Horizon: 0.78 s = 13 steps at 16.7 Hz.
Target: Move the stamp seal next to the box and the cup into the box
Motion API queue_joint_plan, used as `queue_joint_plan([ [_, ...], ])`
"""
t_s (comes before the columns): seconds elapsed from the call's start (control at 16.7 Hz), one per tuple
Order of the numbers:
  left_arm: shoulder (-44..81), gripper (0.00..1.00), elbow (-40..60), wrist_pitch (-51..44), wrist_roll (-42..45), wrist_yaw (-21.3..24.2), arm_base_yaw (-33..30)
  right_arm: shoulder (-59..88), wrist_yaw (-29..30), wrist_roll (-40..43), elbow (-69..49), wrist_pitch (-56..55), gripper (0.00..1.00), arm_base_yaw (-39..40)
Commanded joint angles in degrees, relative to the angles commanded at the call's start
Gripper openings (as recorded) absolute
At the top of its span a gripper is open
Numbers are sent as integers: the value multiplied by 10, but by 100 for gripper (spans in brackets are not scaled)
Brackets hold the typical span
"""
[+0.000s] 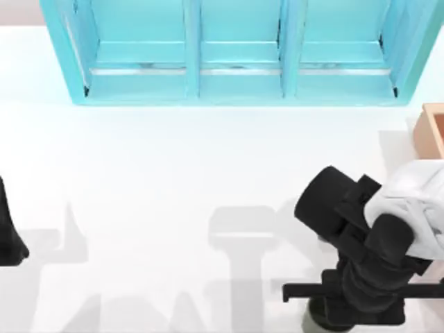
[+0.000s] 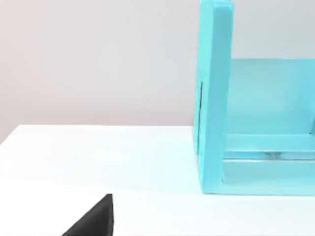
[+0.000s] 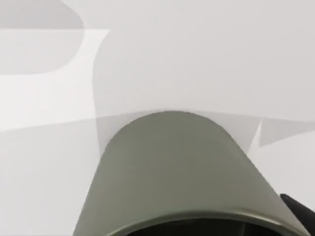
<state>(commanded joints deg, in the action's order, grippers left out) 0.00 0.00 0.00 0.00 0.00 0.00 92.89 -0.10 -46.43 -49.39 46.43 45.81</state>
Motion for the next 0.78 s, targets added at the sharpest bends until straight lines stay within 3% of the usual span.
queue_joint_plan([
  [0.48,0,100,0,0,0,0,0,-2,0,1,0,1,0,-2],
  [0.78,0,100,0,0,0,0,0,-70,0,76,-21,92,0,-74],
])
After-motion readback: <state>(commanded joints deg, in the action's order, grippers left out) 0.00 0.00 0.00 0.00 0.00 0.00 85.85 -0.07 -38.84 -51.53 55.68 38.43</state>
